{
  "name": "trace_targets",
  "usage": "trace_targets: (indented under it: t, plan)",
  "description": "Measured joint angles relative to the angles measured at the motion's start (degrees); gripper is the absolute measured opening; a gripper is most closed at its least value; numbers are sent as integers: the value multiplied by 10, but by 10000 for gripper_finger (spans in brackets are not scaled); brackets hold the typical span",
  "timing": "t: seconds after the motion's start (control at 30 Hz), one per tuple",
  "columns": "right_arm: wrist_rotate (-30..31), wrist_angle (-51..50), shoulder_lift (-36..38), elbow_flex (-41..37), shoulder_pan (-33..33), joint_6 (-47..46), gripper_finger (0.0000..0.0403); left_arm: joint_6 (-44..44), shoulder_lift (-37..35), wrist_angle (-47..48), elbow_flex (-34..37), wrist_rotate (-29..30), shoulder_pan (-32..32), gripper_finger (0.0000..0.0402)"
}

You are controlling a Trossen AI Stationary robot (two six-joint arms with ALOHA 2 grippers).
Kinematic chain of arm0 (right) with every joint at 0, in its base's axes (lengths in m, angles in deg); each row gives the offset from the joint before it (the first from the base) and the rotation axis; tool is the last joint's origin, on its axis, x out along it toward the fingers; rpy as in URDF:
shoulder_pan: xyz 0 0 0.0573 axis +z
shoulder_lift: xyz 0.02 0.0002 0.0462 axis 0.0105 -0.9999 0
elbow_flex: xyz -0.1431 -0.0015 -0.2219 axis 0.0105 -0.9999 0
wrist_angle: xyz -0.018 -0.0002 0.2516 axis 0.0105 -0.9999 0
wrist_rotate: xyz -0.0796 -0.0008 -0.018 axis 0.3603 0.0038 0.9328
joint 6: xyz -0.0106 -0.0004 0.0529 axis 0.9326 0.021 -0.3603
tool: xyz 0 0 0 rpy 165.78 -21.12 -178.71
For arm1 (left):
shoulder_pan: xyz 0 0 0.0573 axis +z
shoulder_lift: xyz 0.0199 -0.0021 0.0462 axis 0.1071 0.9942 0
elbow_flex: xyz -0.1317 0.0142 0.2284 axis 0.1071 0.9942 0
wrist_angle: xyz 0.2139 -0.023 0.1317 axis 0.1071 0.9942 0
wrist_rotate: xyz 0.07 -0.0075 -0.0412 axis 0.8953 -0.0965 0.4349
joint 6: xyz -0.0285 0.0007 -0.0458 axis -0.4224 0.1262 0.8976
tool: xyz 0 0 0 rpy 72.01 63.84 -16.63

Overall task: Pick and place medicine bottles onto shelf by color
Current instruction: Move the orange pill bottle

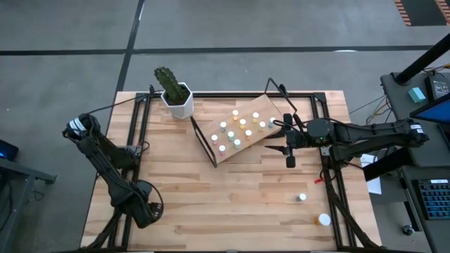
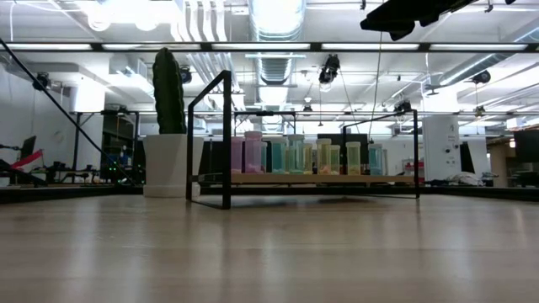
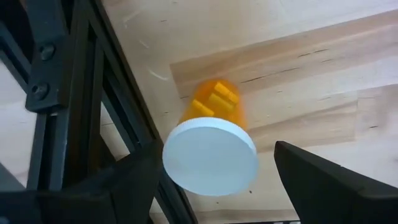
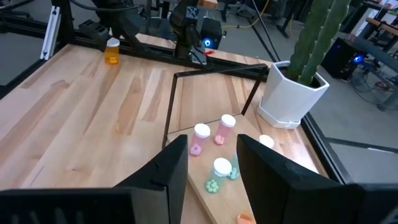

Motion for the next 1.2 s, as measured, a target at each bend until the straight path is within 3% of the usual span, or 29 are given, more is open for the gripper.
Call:
trace_targets:
  t: [0.13,0.5,0.77,1.0,1.2]
  plan:
    - [0,0,0,0,0,0,128,0,0,-4,6,0,0,280]
    - [0,0,0,0,0,-3,128,0,0,-5,9,0,-2,195]
    - [0,0,0,0,0,-3,128,-12,0,-30,-15,0,8,200]
    - [0,0,0,0,0,-3,128,-125,11,-95,-79,2,65,202]
    - [0,0,0,0,0,-3,128,-332,73,-142,-168,16,154,202]
